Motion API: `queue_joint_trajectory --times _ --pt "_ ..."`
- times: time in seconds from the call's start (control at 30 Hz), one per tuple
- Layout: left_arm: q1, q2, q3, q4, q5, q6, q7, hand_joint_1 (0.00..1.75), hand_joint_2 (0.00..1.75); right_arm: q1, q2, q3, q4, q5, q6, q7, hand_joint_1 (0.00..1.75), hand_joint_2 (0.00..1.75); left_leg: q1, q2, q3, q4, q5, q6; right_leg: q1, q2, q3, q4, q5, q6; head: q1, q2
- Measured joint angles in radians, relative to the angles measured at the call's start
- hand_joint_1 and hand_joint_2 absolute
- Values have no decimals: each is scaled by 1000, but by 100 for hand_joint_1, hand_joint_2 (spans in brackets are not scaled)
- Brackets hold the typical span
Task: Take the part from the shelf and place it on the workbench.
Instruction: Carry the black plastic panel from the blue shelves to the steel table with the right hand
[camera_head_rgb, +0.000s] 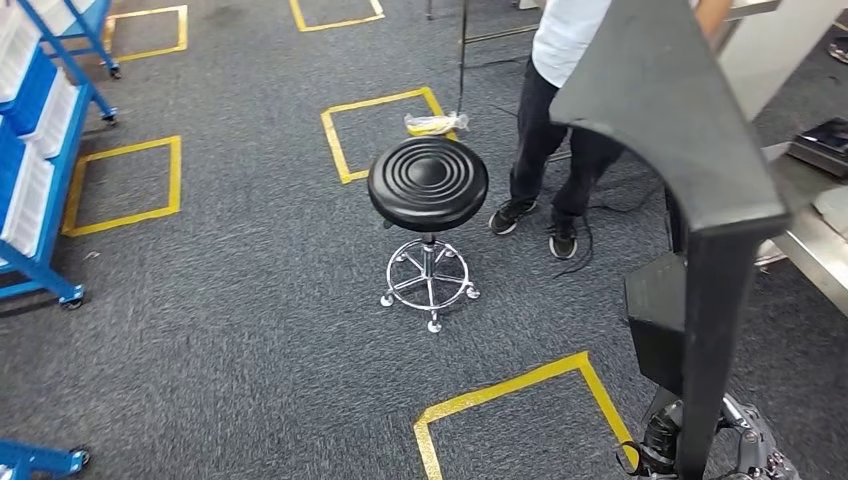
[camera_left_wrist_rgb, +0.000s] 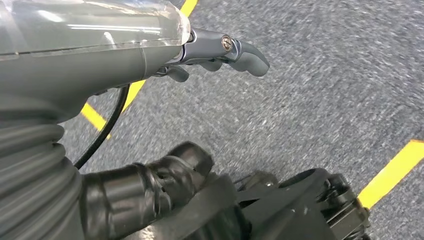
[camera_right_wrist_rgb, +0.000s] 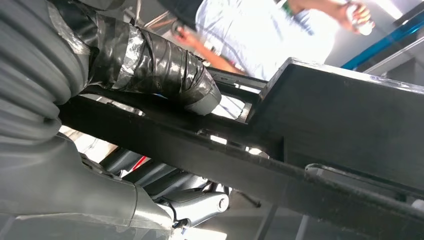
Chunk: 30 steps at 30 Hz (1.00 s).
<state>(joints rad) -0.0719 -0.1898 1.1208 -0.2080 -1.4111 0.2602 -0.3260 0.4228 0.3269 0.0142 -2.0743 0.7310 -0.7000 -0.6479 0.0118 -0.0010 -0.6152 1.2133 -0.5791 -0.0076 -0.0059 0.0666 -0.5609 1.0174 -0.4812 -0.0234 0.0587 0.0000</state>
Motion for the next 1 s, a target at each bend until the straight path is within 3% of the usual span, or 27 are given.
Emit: queue_joint_trajectory --times 0.07,0.13,0.2,0.27,0.33,0.4,0.43,0.47,0.57,0.63,0.7,0.77,0.83,0.9,0.93,0.97,1.0 --pt "0 0 0 0 0 0 1 0 175 0 0 0 0 0 0 0 175 175 5 -46 52 -130 59 2 -1 24 -4 11 -4 8 0 0" --pt "-1 1 1 0 0 0 2 0 175 0 0 0 0 1 0 0 175 175 6 -75 74 -187 71 8 -2 45 -13 16 -4 20 1 0" --pt "-4 1 1 0 0 0 2 0 175 2 0 0 -1 2 0 0 175 175 3 -56 76 -194 78 20 -6 59 -20 14 1 33 0 0" --pt "-5 1 1 0 0 0 2 0 175 3 0 -1 -2 3 0 0 175 175 4 -30 78 -206 86 35 -5 21 -38 46 -23 43 2 0" --pt "-3 1 1 0 0 0 2 0 175 3 0 -1 -3 4 0 0 175 175 3 -3 77 -211 89 44 -3 -37 -88 154 -87 50 4 0" --pt "1 1 1 0 0 0 2 0 175 3 0 0 -3 5 0 0 175 175 0 27 74 -210 88 47 -6 -56 -142 271 -135 56 4 0" --pt "1 2 1 0 0 0 2 0 175 4 0 0 -3 4 0 0 175 175 -1 41 74 -210 87 47 -7 -59 -148 286 -132 57 4 0" --pt "1 2 2 0 0 0 2 0 175 5 0 0 -3 4 0 0 175 175 -2 54 75 -210 85 46 -7 -64 -132 259 -110 56 4 0" --pt "-2 1 2 0 0 0 2 0 175 5 0 0 -4 4 0 0 175 175 -6 84 84 -209 79 38 3 -118 -19 53 -26 41 4 0" --pt "-3 0 2 0 -1 0 2 0 175 6 0 -1 -7 4 0 0 175 175 -9 102 90 -209 75 29 13 -136 8 -3 -15 30 4 0" --pt "-6 0 2 0 -1 0 2 0 175 9 0 -2 -10 3 0 0 175 175 -9 116 95 -209 71 19 10 -112 8 -8 -9 22 4 0" --pt "-7 0 2 0 -1 0 1 0 175 12 0 -2 -15 2 0 0 175 175 -7 84 85 -176 43 10 1 -91 14 -20 -1 10 3 0" --pt "-7 0 2 0 -1 1 1 0 175 13 0 -3 -17 2 0 0 175 175 -3 31 36 -64 -20 3 -2 -70 16 -25 4 3 1 0" --pt "-3 0 2 0 -1 0 -1 0 175 14 0 -3 -17 1 0 0 175 175 -1 12 -22 55 -61 -2 -2 -44 15 -22 4 2 0 0" --pt "-2 0 2 0 -1 -1 -4 0 175 15 0 -4 -17 0 0 0 175 175 0 10 -33 71 -53 -3 -2 -29 15 -20 3 2 0 0" --pt "-1 0 2 0 -1 -3 -7 0 175 15 0 -4 -17 0 0 0 175 175 2 8 -25 45 -23 -4 -3 -14 16 -18 2 4 0 0" --pt "-1 0 2 0 -1 -4 -12 0 175 15 0 -5 -17 0 0 0 175 175 5 -1 -2 -15 18 -5 -4 1 16 -14 0 7 0 0"
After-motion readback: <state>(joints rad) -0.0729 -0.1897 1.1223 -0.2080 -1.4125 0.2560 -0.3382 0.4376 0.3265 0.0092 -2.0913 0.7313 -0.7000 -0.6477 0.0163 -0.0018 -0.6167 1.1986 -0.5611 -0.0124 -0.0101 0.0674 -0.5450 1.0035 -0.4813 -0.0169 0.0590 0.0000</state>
